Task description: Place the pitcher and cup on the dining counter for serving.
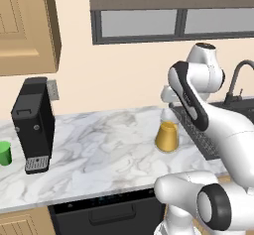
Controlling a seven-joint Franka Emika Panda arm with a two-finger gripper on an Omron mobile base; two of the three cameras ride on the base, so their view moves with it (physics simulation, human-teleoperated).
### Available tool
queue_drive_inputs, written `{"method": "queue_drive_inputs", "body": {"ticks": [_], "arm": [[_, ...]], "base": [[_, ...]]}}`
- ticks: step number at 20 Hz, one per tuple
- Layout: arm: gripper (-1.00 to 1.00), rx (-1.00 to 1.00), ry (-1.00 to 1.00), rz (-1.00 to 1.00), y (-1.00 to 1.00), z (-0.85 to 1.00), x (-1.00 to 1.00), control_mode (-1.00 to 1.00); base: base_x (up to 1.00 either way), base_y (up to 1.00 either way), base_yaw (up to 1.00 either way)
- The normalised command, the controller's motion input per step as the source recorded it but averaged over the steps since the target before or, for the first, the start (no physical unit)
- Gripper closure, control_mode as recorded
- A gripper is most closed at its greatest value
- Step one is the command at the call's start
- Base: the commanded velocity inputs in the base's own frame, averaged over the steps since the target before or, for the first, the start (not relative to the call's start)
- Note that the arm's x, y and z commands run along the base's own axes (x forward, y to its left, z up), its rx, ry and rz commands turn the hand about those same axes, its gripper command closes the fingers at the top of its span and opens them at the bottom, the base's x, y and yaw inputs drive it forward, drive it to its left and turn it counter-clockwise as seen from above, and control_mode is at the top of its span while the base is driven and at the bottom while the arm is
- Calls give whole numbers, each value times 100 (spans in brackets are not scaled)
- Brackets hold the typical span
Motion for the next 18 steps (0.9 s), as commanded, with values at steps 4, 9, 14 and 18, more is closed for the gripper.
{"method": "queue_drive_inputs", "body": {"ticks": [4, 9, 14, 18], "arm": [[-100, 0, 7, 0, -19, -95, 0, -100], [-100, 0, 0, 0, -11, -71, 0, -100], [-100, 0, -1, 0, -1, -60, 0, -100], [-100, 0, -3, 0, 0, -50, 0, -100]], "base": [[0, 0, 0], [0, 0, 0], [0, 0, 0], [0, 0, 0]]}}
